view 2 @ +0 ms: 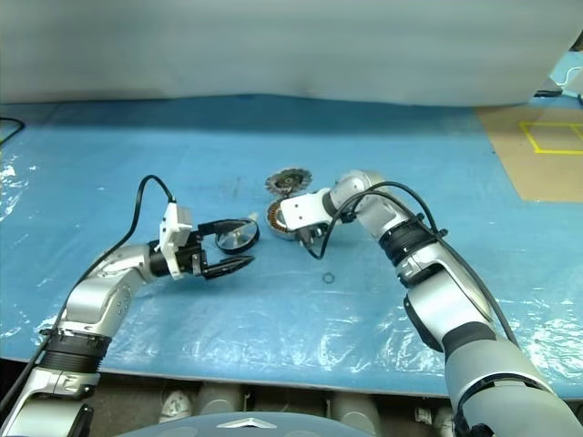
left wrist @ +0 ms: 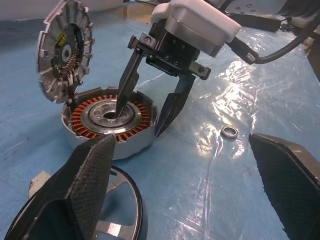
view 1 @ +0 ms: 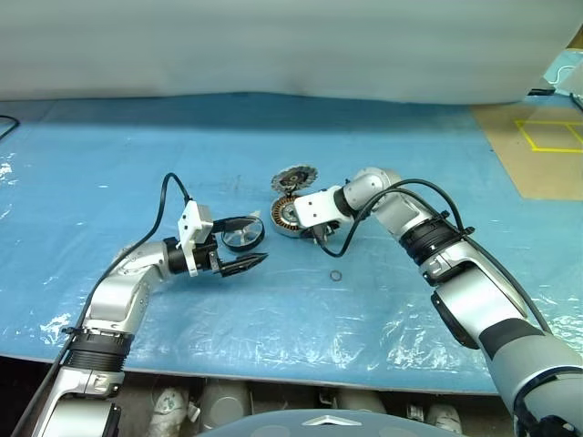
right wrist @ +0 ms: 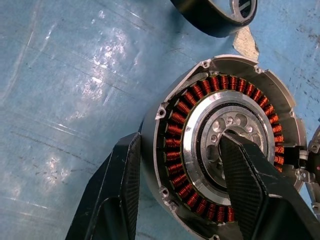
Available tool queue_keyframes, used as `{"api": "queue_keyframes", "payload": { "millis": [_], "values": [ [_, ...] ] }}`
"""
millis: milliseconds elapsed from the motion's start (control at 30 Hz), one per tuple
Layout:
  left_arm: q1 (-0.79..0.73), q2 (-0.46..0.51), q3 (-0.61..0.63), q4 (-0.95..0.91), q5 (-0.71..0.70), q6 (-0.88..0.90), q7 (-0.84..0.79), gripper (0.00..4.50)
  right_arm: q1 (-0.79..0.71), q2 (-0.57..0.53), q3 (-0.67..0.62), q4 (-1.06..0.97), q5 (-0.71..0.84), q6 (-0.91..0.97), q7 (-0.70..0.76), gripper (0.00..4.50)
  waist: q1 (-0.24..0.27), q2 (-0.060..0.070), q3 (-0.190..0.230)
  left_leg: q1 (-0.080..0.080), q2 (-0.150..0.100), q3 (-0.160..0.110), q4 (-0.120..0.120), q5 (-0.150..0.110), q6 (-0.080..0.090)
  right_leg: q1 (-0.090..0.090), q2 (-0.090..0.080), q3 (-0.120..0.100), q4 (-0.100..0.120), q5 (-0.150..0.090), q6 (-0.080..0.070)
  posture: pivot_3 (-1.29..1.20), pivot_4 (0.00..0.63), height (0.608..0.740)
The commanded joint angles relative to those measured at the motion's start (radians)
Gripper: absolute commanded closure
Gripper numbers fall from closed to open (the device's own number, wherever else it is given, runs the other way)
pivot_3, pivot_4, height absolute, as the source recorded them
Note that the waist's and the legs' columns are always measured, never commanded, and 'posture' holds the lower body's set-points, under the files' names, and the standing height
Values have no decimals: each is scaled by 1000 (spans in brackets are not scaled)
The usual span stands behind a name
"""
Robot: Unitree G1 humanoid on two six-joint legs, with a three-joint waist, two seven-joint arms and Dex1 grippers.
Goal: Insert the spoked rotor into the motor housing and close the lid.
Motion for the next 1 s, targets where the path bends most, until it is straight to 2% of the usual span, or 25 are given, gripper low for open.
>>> {"api": "queue_keyframes", "payload": {
  "millis": [33, 367, 600, 733, 1000],
  "values": [
    [-7, -3, -3, -21, -1, -17, 3, 0, 28, -12, 0, -131, 42, 67, 93, 2520, 0, 0, 0, 0, 0, 0, 0, 0, 0, 0, 0, 0, 0, 0, 0, 0, 150, 740],
    [10, 7, -10, -31, -5, -7, -4, 0, 190, -63, 9, -505, 45, 408, 159, 2520, 1, 0, 0, 0, 0, 0, -1, 0, 0, 0, 0, 0, -1, 0, 0, 0, 150, 740],
    [40, 23, -26, -61, -18, 29, -25, 0, 341, -195, 20, -827, 64, 579, 221, 2520, 5, 0, 0, 1, 0, 0, -3, 0, 0, 1, 0, 0, -3, 0, 0, 0, 150, 740],
    [41, 26, -38, -66, -23, 45, -38, 0, 366, -210, 33, -906, 73, 679, 216, 2520, 3, 0, 0, 4, 0, 0, -4, 0, 0, 2, 0, 1, -2, 0, 0, 0, 150, 740],
    [-2, 21, -57, -30, -14, 44, -64, 0, 342, -108, 99, -882, 54, 808, 130, 2520, -5, 0, -1, 9, -1, 1, -5, 0, 0, 4, 0, 3, -1, 0, 0, 0, 150, 740]
  ]
}}
